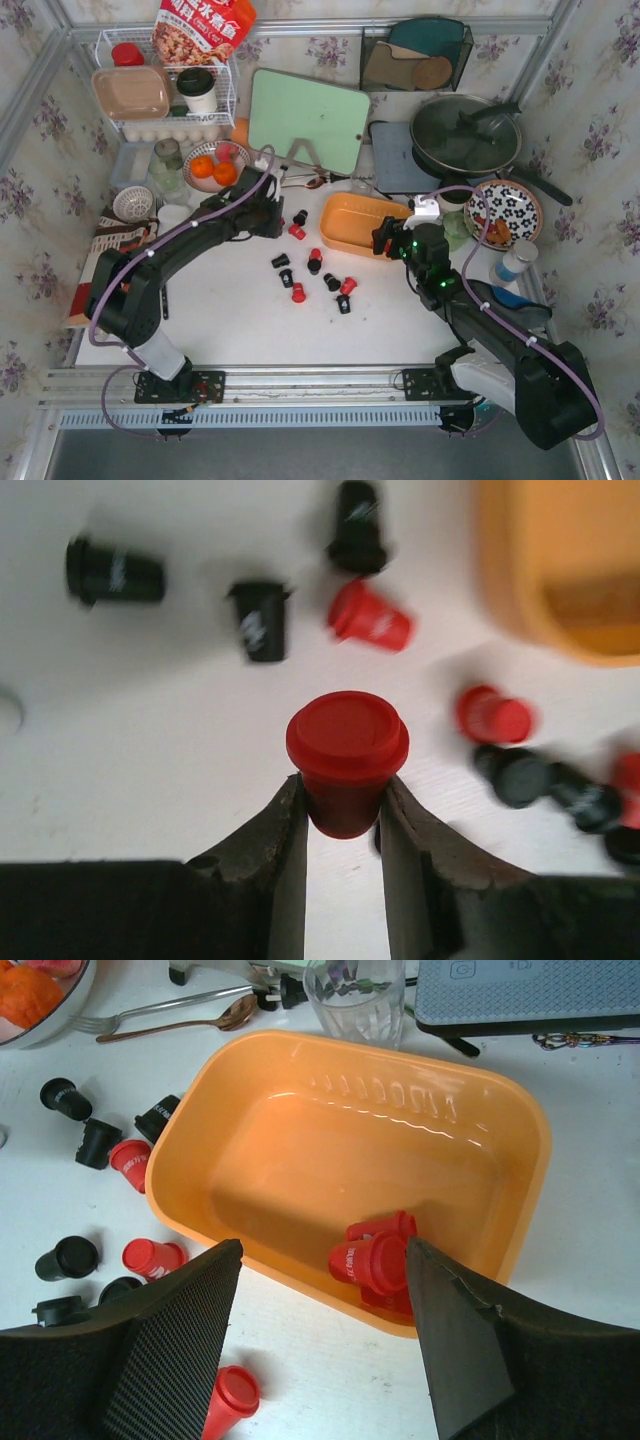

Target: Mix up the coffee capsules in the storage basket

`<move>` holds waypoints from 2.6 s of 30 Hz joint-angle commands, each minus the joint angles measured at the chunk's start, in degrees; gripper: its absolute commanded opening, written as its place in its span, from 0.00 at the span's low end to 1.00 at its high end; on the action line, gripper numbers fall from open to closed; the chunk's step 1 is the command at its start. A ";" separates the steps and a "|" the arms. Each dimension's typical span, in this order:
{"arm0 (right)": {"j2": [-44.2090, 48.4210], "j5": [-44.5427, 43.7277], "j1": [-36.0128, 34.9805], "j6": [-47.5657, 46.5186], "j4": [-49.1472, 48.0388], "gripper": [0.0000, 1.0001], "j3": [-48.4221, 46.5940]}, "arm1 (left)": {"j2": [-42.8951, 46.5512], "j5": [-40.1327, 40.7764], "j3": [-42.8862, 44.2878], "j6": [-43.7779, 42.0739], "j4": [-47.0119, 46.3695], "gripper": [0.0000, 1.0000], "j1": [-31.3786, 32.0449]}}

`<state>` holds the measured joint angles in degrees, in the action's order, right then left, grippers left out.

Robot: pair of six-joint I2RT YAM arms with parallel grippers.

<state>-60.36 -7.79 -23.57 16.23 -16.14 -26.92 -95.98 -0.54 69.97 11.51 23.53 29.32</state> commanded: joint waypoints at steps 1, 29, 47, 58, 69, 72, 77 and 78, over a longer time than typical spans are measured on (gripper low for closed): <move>0.77 -2.34 -0.04 0.47 -1.41 0.74 0.31 | 1.45 -4.19 3.36 0.28 -7.80 0.19 3.32; 1.61 -9.51 4.68 5.88 -3.15 0.77 4.15 | -18.86 -2.27 22.24 0.37 -10.27 0.42 12.69; 1.07 -7.39 4.68 5.74 -3.72 0.77 4.13 | -11.40 6.26 13.62 2.24 -2.08 0.50 6.01; 0.13 -6.72 4.69 5.55 -4.16 0.76 3.95 | -22.05 4.69 21.38 3.63 3.30 0.50 5.05; -0.05 -6.23 4.72 5.52 -4.34 0.77 3.93 | -26.57 6.51 23.75 3.89 6.31 0.47 5.04; -0.02 -6.25 4.68 5.57 -4.34 0.77 3.89 | -27.17 6.10 23.73 4.62 6.50 0.47 5.04; -0.01 -6.09 4.72 5.57 -4.34 0.77 3.92 | -27.87 5.59 23.28 6.42 6.64 0.46 5.05; 0.01 -6.12 4.68 5.56 -4.34 0.76 3.89 | -28.03 5.65 23.31 6.78 6.84 0.46 5.05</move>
<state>-60.31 -13.74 -18.85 21.96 -18.57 -22.74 -122.93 5.82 93.69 16.45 27.49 34.33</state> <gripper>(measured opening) 0.766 0.468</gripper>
